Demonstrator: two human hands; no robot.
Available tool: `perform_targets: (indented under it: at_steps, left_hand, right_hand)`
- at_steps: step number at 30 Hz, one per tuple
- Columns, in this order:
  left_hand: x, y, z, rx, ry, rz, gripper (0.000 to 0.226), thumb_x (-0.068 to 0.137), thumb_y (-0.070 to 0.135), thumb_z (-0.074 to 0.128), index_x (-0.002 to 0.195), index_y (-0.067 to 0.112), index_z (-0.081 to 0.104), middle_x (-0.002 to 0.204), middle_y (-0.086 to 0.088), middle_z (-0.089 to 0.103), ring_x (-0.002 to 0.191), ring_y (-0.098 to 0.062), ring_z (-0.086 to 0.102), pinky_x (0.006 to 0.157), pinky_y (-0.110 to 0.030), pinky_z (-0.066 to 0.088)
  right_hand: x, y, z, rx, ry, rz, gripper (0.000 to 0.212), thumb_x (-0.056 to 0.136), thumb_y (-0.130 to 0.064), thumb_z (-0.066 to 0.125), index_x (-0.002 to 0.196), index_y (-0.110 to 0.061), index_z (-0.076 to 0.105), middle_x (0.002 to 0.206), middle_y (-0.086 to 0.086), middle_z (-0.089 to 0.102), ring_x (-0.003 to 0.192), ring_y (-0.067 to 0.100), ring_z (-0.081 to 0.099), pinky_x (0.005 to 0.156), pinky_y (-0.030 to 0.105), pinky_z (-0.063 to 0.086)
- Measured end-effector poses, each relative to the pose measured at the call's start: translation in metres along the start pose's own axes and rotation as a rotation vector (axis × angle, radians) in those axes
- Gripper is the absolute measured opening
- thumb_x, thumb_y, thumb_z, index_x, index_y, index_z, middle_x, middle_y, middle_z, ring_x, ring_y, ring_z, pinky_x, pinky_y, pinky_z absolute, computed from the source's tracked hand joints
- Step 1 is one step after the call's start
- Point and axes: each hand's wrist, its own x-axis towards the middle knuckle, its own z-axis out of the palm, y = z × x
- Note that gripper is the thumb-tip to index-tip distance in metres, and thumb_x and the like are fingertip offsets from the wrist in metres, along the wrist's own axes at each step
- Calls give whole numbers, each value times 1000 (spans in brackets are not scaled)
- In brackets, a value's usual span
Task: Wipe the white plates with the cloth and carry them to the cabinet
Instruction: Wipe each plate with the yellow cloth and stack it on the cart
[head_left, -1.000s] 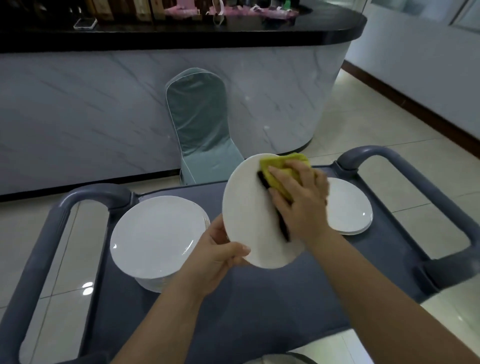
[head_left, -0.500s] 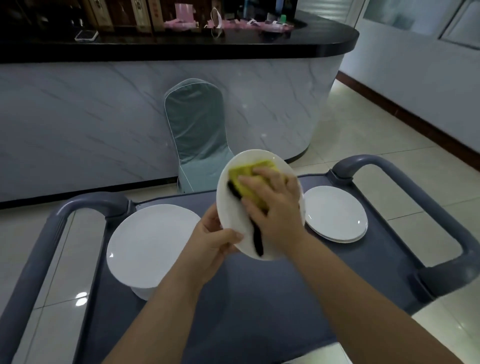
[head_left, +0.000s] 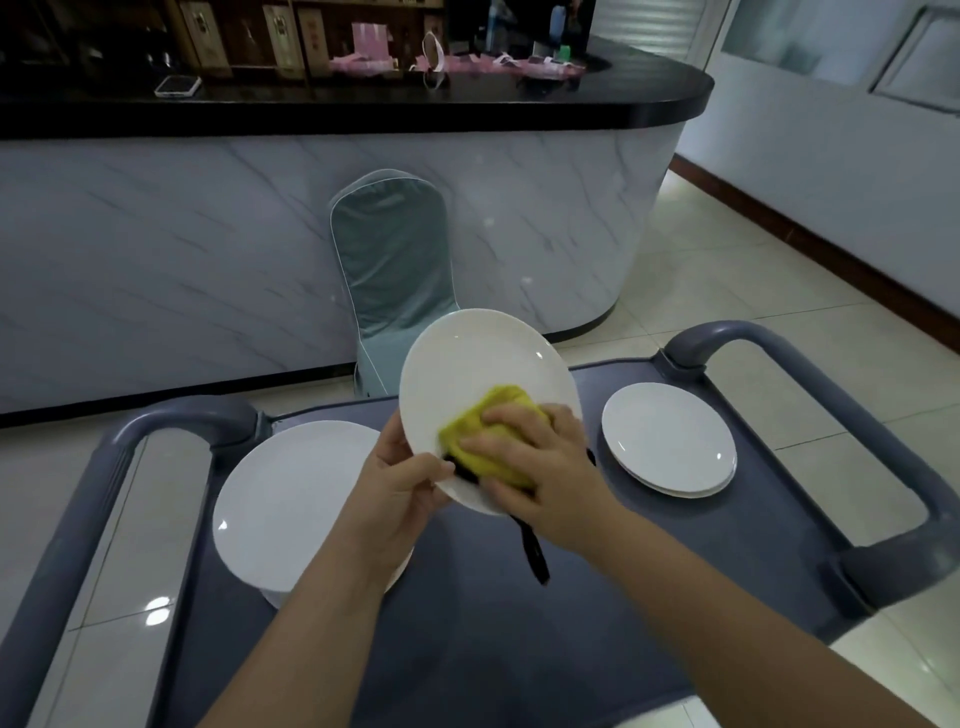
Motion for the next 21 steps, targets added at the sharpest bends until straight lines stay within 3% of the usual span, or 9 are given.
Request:
perform_targets:
  at_steps: [3, 5, 8, 13, 16, 19, 21]
  left_hand:
    - [-2, -3, -4, 1, 20, -1, 61, 65, -8, 57, 114, 27, 67, 118, -6, 68, 104, -25, 66, 72, -42, 55]
    - [-3, -8, 2, 31, -11, -14, 61, 65, -9, 57, 113, 27, 69, 116, -5, 69, 103, -23, 67, 70, -37, 56]
    - [2, -11, 18, 116, -66, -15, 64, 67, -11, 55, 119, 25, 66, 114, -6, 68, 100, -22, 66, 70, -33, 55]
    - [14, 1, 21, 44, -70, 12, 61, 67, -12, 54, 114, 25, 67, 108, -10, 68, 96, -27, 67, 69, -41, 57]
    - [11, 1, 10, 14, -25, 24, 61, 65, -11, 53, 109, 29, 70, 110, -6, 70, 97, -23, 68, 67, -39, 56]
    - [6, -7, 10, 54, -41, -18, 62, 65, -10, 54, 111, 27, 69, 112, -5, 69, 100, -23, 66, 69, -36, 55]
    - [7, -12, 16, 115, -79, -52, 65, 66, -9, 56, 119, 28, 65, 115, -4, 68, 101, -22, 66, 72, -37, 55]
  right_hand:
    - [-22, 30, -15, -80, 2, 18, 31, 86, -37, 60, 116, -34, 69, 127, -6, 57, 101, 29, 46, 88, 48, 42]
    - [-10, 44, -25, -145, 79, 151, 32, 88, -40, 57, 117, -33, 70, 126, -3, 59, 99, 30, 47, 84, 49, 43]
    - [27, 37, -26, -127, 194, 355, 35, 92, -47, 52, 122, -37, 65, 132, -8, 54, 107, 32, 51, 89, 44, 38]
    - [11, 3, -6, -43, 135, 26, 32, 87, -39, 60, 117, -34, 68, 129, -6, 55, 109, 32, 49, 94, 42, 36]
    - [-18, 31, -19, -143, 80, -36, 28, 83, -33, 64, 110, -30, 73, 123, -2, 61, 102, 29, 46, 89, 45, 42]
    - [-6, 59, -35, -244, 144, 158, 29, 84, -31, 67, 112, -26, 73, 122, 3, 63, 97, 35, 49, 81, 51, 46]
    - [21, 55, -31, -216, 221, 323, 31, 88, -36, 64, 117, -28, 70, 128, -1, 59, 100, 38, 51, 86, 47, 42]
